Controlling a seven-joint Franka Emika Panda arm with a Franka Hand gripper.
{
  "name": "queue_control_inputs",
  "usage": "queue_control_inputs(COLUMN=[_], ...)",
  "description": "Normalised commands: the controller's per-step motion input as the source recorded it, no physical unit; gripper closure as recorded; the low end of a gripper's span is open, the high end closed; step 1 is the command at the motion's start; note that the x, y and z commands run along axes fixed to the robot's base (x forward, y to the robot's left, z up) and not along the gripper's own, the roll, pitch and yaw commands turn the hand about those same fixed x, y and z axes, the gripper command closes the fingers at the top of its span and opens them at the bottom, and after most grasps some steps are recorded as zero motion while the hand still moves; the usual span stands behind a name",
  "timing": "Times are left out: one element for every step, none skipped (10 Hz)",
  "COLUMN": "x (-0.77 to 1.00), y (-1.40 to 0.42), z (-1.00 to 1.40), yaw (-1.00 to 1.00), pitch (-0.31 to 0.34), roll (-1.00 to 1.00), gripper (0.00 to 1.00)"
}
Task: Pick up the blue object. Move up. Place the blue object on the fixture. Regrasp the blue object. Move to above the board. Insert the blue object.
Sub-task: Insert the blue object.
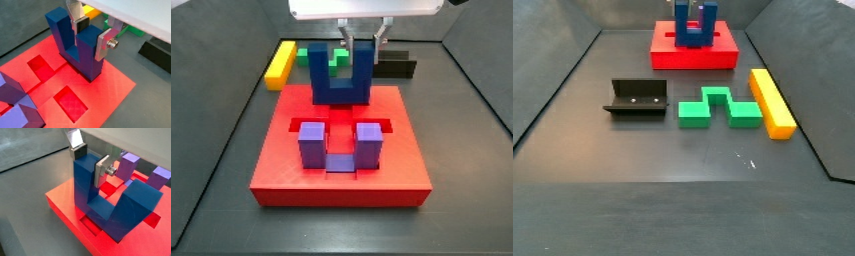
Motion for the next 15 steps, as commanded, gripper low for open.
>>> queue_control_inputs(x=[0.0,0.0,0.05,0.11,0.12,0.01,0.0,0.0,0.06,0.1,0.15,0.19,0.19,0.03,0.13], y=[-0.07,-0.11,-0.07,0.0,0.0,0.0,0.0,0.09,0.13,0.11,0.09,0.03,0.0,-0.04,-0.05], z=[0.0,0.0,0.0,0.0,-0.03,-0.11,-0.18,-0.21,-0.15,-0.18,-0.24,-0.29,-0.41,-0.55,-0.51], yaw=[-0.07,0.0,0.0,-0.01,-0.02,-0.02,-0.02,-0.06,-0.05,-0.04,-0.02,0.0,0.0,0.0,0.0], pitch=[0.0,0.0,0.0,0.0,0.0,0.0,-0.004,-0.011,0.0,-0.019,-0.033,-0.049,-0.069,-0.069,-0.053], roll=[0.03,0.01,0.03,0.04,0.04,0.02,0.0,-0.05,-0.12,-0.12,-0.1,-0.07,-0.03,0.0,0.05], gripper=[1.0,1.0,1.0,1.0,1.0,1.0,1.0,1.0,1.0,1.0,1.0,1.0,1.0,1.0,1.0])
